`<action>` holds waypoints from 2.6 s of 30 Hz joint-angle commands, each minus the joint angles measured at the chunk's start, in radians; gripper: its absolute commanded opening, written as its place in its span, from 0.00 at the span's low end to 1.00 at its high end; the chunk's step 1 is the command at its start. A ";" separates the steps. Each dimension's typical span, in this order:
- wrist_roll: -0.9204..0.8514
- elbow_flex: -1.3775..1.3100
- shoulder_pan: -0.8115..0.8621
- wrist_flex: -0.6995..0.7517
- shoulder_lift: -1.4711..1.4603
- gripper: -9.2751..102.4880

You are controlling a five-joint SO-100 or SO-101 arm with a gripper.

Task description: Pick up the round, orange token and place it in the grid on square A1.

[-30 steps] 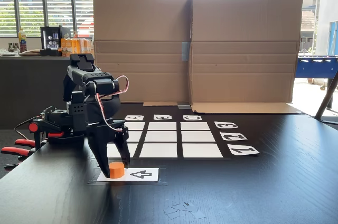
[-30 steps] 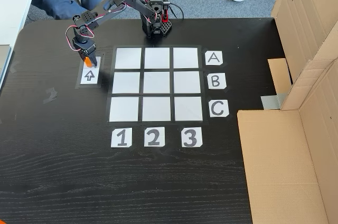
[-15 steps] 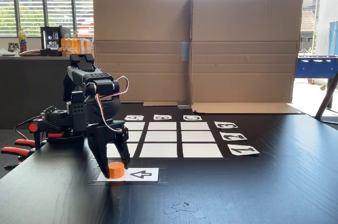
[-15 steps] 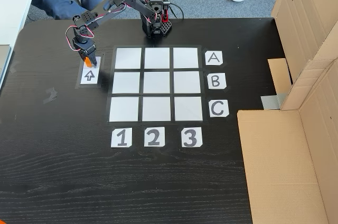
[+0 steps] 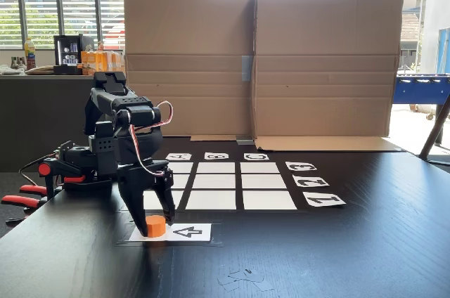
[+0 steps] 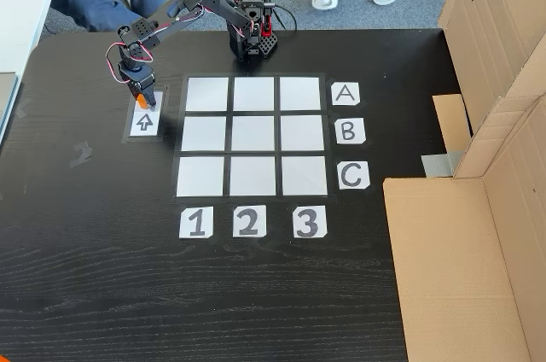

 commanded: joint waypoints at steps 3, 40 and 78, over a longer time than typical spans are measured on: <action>0.002 -0.020 -0.008 -0.008 0.006 0.29; 0.044 0.103 0.020 0.021 0.385 0.12; 0.063 1.465 -0.201 -0.288 1.299 0.16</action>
